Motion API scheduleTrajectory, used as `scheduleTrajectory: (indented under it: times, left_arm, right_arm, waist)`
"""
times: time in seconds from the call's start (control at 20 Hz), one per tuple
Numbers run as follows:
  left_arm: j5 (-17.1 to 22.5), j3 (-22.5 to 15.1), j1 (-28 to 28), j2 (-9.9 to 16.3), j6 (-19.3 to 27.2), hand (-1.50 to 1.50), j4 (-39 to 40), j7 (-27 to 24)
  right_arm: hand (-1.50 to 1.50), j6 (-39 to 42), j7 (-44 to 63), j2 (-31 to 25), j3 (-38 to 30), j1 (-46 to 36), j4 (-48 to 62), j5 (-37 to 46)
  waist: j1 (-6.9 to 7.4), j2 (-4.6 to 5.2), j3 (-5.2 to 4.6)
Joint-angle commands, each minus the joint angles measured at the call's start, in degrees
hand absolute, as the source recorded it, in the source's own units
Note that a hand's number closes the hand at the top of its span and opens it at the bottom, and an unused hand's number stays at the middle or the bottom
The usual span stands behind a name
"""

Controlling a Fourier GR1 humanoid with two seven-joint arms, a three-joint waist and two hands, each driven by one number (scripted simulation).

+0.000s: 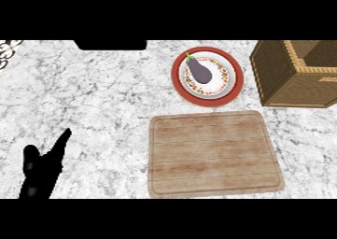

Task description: Pick the croissant from the cutting board and place it in the basket

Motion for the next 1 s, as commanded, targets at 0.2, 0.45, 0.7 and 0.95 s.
scheduleTrajectory:
  times: [0.2, 0.45, 0.7, 0.95]
  left_arm:
    - [0.08, -0.19, -2.77, -1.89, -1.2, 0.0, 7.47, 0.65]
    - [0.82, -0.03, -0.24, -1.83, -2.24, 0.0, 5.8, 1.08]
    - [1.2, 0.48, 1.88, -1.39, -3.9, 0.0, 4.22, -0.76]
    - [-1.25, -0.9, -1.53, -4.7, -0.16, 0.0, 5.72, 2.02]
  right_arm:
    - [1.5, -5.35, -12.83, -2.13, -4.61, 0.63, 15.03, -2.41]
    - [1.5, -8.96, -16.83, 0.23, -10.34, 3.92, 17.72, -8.3]
    - [1.5, -12.12, -22.64, 0.12, -10.43, 3.15, 25.76, -8.11]
    - [1.5, -11.93, -27.44, -1.38, -11.76, 3.85, 28.54, -10.49]
  waist:
    - [-0.12, 0.76, -0.89]
    - [-0.47, 0.56, -0.84]
    - [0.2, 0.62, -0.86]
    - [-0.52, 0.49, -0.87]
